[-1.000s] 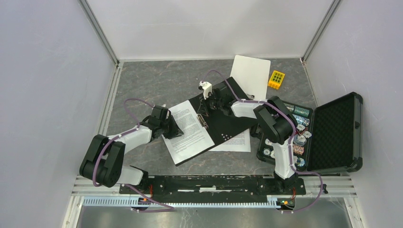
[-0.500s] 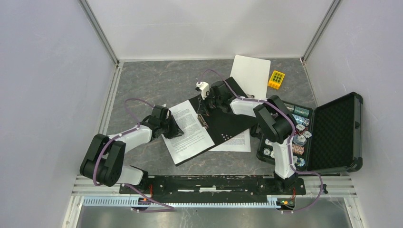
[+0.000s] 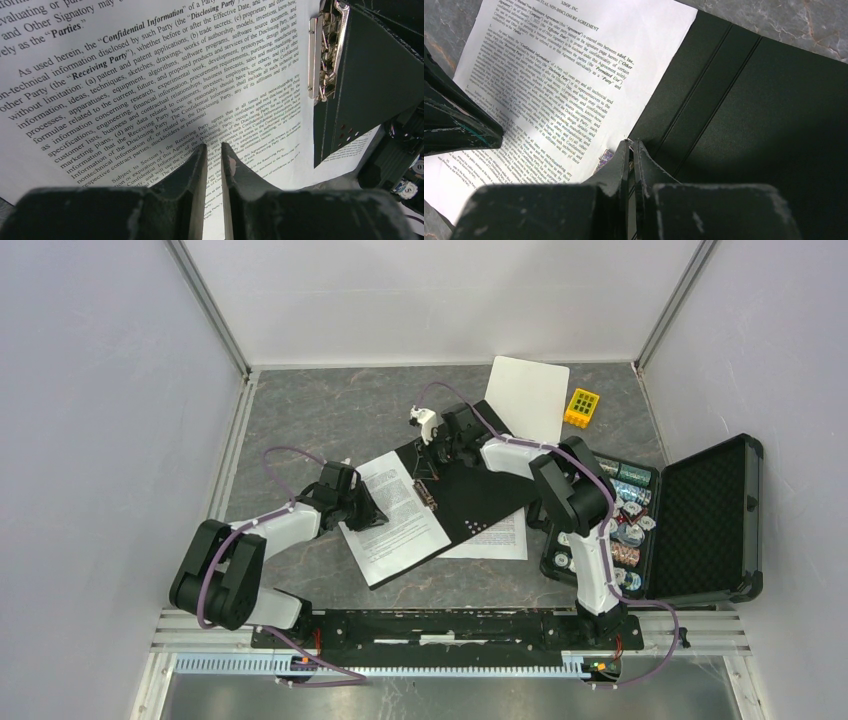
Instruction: Put the files into the folder
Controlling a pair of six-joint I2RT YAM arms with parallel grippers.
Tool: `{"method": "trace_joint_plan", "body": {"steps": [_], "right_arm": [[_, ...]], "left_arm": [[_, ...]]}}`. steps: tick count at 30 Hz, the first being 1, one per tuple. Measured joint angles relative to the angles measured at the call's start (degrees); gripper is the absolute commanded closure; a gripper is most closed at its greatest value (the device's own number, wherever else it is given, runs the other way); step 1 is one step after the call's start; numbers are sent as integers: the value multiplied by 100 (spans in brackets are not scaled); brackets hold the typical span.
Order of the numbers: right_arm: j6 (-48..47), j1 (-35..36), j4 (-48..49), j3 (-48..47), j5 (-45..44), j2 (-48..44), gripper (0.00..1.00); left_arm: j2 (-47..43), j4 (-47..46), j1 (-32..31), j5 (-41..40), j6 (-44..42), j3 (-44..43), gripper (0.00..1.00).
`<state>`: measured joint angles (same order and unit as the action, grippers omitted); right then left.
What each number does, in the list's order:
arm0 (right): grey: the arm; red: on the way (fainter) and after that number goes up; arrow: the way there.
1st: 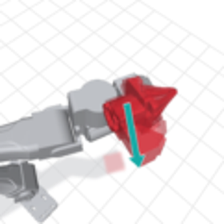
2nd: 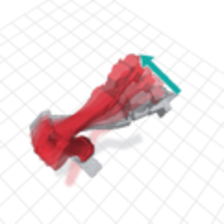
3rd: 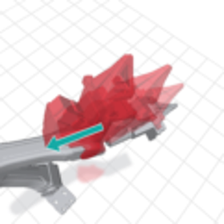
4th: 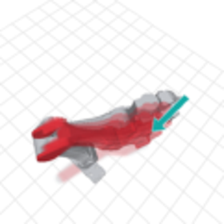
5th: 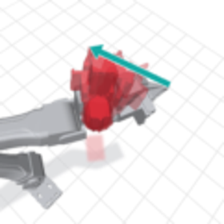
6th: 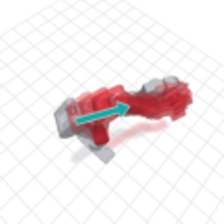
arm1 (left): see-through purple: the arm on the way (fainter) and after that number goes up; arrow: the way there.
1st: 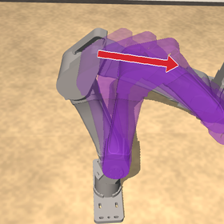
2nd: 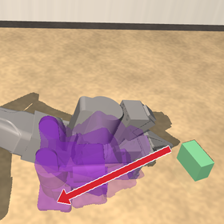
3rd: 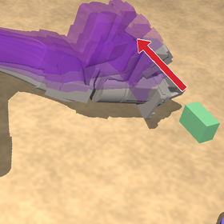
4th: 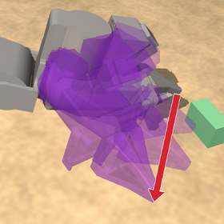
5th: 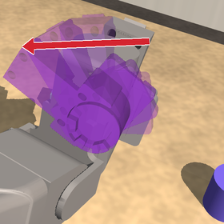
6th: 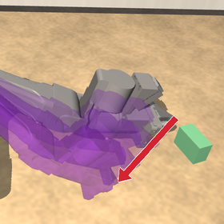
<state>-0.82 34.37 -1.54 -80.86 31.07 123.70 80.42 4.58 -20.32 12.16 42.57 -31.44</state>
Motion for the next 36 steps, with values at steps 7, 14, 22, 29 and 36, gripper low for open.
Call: {"method": "trace_joint_plan", "body": {"steps": [7,14,22,29,36], "right_arm": [[-13,2,-240,-166,22,63,96],[-415,50,-232,-83,-31,-39,95],[-1207,199,-745,-361,-295,-63,93],[-1821,269,-1296,-761,-326,72,94],[-1598,229,-1552,-1012,-295,254,96]], "left_arm": [[35,-20,0,26,0,-17,76],[74,68,-2,20,-2,-85,77],[85,85,-2,15,0,-96,77],[118,79,0,26,0,-109,77],[129,76,0,39,0,-118,77]]}}
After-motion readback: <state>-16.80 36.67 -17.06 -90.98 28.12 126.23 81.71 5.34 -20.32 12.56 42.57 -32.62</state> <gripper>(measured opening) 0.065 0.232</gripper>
